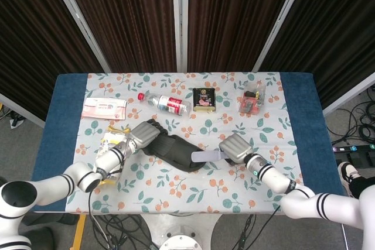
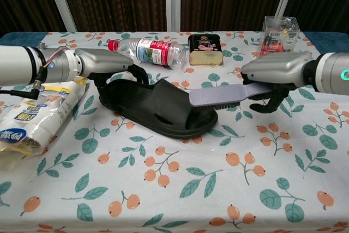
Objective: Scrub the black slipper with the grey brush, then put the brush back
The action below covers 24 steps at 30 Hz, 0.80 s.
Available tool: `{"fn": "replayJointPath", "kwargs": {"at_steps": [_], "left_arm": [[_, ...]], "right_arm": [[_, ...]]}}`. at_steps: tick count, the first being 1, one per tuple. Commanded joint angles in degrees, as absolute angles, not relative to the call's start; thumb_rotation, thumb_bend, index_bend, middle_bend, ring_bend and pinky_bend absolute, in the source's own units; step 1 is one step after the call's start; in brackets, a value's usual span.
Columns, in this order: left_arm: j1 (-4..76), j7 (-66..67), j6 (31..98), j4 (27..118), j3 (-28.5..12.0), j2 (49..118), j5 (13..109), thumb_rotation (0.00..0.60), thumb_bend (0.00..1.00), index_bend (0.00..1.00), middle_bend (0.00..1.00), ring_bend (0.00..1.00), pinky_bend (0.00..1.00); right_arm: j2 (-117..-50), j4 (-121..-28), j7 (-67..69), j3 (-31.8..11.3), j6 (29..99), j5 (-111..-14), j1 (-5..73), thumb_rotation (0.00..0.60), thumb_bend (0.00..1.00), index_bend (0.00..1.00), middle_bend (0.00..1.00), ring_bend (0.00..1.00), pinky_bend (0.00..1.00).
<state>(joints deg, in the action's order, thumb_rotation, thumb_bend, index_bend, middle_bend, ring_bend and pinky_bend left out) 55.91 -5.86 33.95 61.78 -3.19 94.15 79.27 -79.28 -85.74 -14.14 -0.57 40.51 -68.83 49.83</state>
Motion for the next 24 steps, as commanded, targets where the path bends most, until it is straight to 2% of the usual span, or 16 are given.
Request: {"fn": "replayJointPath", "kwargs": {"at_steps": [1,5,8,18,22,24], "left_arm": [[55.7,-5.3,34.7,63.4,-3.6,93.0,79.0,0.600,0.23,0.19,0.22,0.12,0.14],[54.7,-5.0,37.2,66.5,-4.2,90.7,78.9,0.600,0.23,0.16,0.14,0.10,0.14],[53.7,-5.1,39.3,69.4,-4.8,88.3,78.6,0.600,0.23,0.16,0.14,0.10,0.14],[46.2,-6.9,51.1,77.9,-5.8,79.1,77.9,0.600,0.23,0.16,0.14,0.10,0.14],[42.8,-8.6,54.3,79.6,-5.1,76.3,77.8,0.600,0.22,0.16,0.14,0.10,0.14],[41.4,-9.2,55.4,80.0,-4.6,75.5,77.9,0.600,0.22,0.16,0.14,0.10,0.14]], "right_arm": [[-75.0,-88.1,-10.3,-2.2,45.4,-70.7,47.0,0.600,0.38,1.00,1.00,1.00,1.00],[-73.2,-86.8,-9.5,-2.8,45.8,-68.3,45.8,0.600,0.38,1.00,1.00,1.00,1.00],[-74.3,-84.0,-10.1,-2.4,43.8,-65.8,45.6,0.600,0.37,1.00,1.00,1.00,1.00],[-83.6,-73.4,-12.5,-2.8,38.7,-60.2,47.2,0.600,0.36,1.00,1.00,1.00,1.00],[-86.6,-70.1,-14.1,-3.1,37.9,-59.0,48.0,0.600,0.31,1.00,0.99,0.97,1.00],[-87.4,-69.3,-15.1,-3.1,37.8,-58.3,48.2,0.600,0.23,0.99,0.96,0.94,1.00]]}}
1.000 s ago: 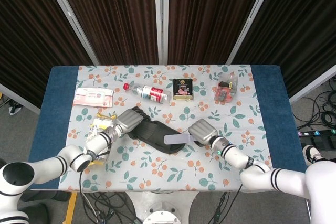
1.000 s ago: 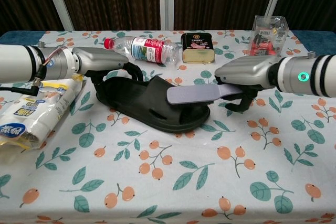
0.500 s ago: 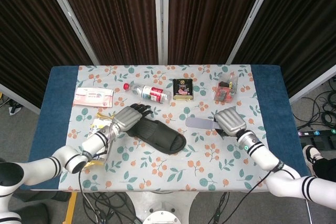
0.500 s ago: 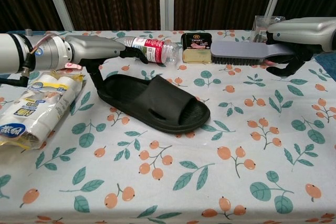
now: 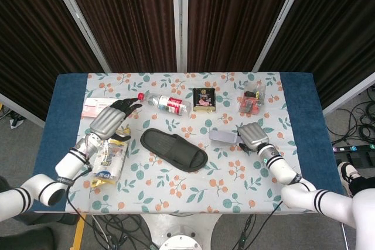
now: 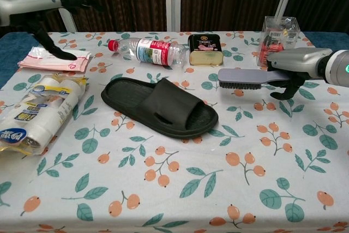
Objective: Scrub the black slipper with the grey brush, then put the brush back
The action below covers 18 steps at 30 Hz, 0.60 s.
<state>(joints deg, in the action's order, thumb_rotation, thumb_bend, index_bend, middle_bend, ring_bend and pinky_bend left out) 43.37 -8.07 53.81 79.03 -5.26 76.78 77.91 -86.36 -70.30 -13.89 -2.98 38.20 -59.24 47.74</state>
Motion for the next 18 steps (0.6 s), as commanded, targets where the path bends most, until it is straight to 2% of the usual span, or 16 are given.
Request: {"fn": "replayJointPath", "kwargs": {"at_steps": [1,3,6,15,18], "left_arm": [[40.9,-9.5,55.8,80.1,-4.3,75.3,78.0,0.600,0.22,0.16,0.14,0.10,0.14],[39.9,-10.1,56.4,80.1,-3.8,75.0,78.3,0.600,0.22,0.16,0.14,0.10,0.14],[39.1,-10.5,56.6,80.0,-3.3,74.9,78.7,0.600,0.22,0.16,0.14,0.10,0.14],[37.7,-10.7,57.8,81.2,-3.4,73.8,79.6,0.600,0.22,0.16,0.14,0.10,0.14],[37.0,-10.5,58.7,82.1,-3.8,72.4,79.6,0.600,0.22,0.16,0.14,0.10,0.14]], "right_arm": [[-87.6,-69.2,-15.5,-3.1,37.8,-58.1,48.2,0.600,0.20,0.97,0.95,0.93,1.00],[-87.6,-69.3,-16.3,-3.0,37.8,-57.6,48.2,0.600,0.11,0.90,0.88,0.86,0.97],[-87.2,-70.1,-16.6,-3.1,37.9,-56.9,48.0,0.600,0.02,0.73,0.70,0.65,0.81],[-84.6,-74.0,-19.7,-2.8,39.7,-54.7,47.5,0.600,0.00,0.12,0.25,0.17,0.31],[-81.3,-78.0,-19.7,-3.2,42.1,-54.9,46.6,0.600,0.00,0.01,0.14,0.07,0.22]]}}
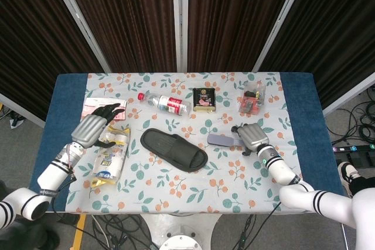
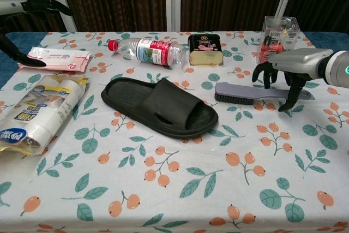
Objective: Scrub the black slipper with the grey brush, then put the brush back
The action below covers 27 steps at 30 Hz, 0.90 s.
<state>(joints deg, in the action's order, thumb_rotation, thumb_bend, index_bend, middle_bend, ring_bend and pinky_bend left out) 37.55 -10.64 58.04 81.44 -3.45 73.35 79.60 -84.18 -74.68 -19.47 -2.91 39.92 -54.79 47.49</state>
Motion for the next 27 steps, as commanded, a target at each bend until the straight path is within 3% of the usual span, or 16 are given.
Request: {"fn": "replayJointPath", "kwargs": {"at_steps": [1,7,13,22,27], "left_arm": [[36.6,-10.5,59.2,82.4,-3.8,71.6,79.5,0.600,0.22,0.16,0.14,0.10,0.14],[32.5,-8.6,63.1,83.7,-3.7,67.4,77.4,0.600,0.21,0.16,0.14,0.10,0.14],[24.7,-0.3,72.3,83.1,-2.5,66.4,74.1,0.600,0.21,0.16,0.14,0.10,0.14],[13.6,6.0,85.7,87.4,1.1,67.9,76.1,0.600,0.19,0.16,0.14,0.10,0.14],[9.0,9.3,91.1,91.5,2.4,68.5,77.8,0.600,0.18,0.16,0.14,0.10,0.14]], "right_arm": [[-79.4,-80.1,-19.3,-3.4,43.4,-55.5,45.9,0.600,0.00,0.00,0.12,0.06,0.20],[-68.4,-90.6,-14.6,-3.1,56.9,-64.3,38.3,0.600,0.03,0.00,0.13,0.05,0.18],[-61.9,-91.7,-5.8,-0.4,71.4,-73.8,27.7,0.600,0.14,0.03,0.19,0.10,0.19],[-63.4,-87.9,0.6,2.7,87.2,-81.1,15.0,0.600,0.14,0.02,0.13,0.04,0.16],[-65.3,-87.2,2.4,3.4,91.3,-83.1,10.5,0.600,0.14,0.02,0.13,0.04,0.14]]}}
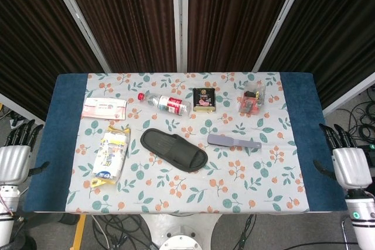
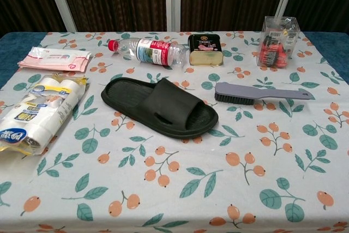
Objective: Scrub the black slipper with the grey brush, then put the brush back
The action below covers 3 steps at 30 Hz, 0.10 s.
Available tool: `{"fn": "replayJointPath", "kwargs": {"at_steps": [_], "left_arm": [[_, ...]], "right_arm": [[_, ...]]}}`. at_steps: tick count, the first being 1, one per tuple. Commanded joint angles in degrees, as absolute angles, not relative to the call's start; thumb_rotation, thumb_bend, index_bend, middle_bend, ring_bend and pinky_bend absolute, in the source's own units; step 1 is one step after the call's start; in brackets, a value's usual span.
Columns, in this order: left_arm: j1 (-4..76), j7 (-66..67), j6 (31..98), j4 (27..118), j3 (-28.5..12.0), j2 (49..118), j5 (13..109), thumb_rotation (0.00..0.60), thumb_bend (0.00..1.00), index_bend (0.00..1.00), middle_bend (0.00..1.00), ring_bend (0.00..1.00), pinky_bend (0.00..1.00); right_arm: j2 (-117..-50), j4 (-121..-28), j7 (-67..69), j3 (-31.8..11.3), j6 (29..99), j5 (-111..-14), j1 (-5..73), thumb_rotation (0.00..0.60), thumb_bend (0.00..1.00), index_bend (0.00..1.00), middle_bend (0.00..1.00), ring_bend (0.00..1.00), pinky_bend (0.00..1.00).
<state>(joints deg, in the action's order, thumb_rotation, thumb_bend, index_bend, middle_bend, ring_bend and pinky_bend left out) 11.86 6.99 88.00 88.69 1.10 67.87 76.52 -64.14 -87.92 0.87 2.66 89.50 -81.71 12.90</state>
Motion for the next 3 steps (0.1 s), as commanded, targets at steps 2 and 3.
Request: {"fn": "replayJointPath", "kwargs": {"at_steps": [2,3], "left_arm": [[7.9,9.8,91.6,92.3,2.7,68.5,77.8,0.600,0.18,0.16,0.14,0.10,0.14],[7.5,9.9,91.7,92.7,2.8,68.5,77.8,0.600,0.18,0.16,0.14,0.10,0.14]], "right_arm": [[-65.3,-87.1,2.7,3.4,91.3,-83.3,9.8,0.600,0.14,0.02,0.13,0.04,0.14],[-65.2,-87.1,2.9,3.4,91.1,-83.3,9.5,0.600,0.14,0.02,0.13,0.04,0.14]]}}
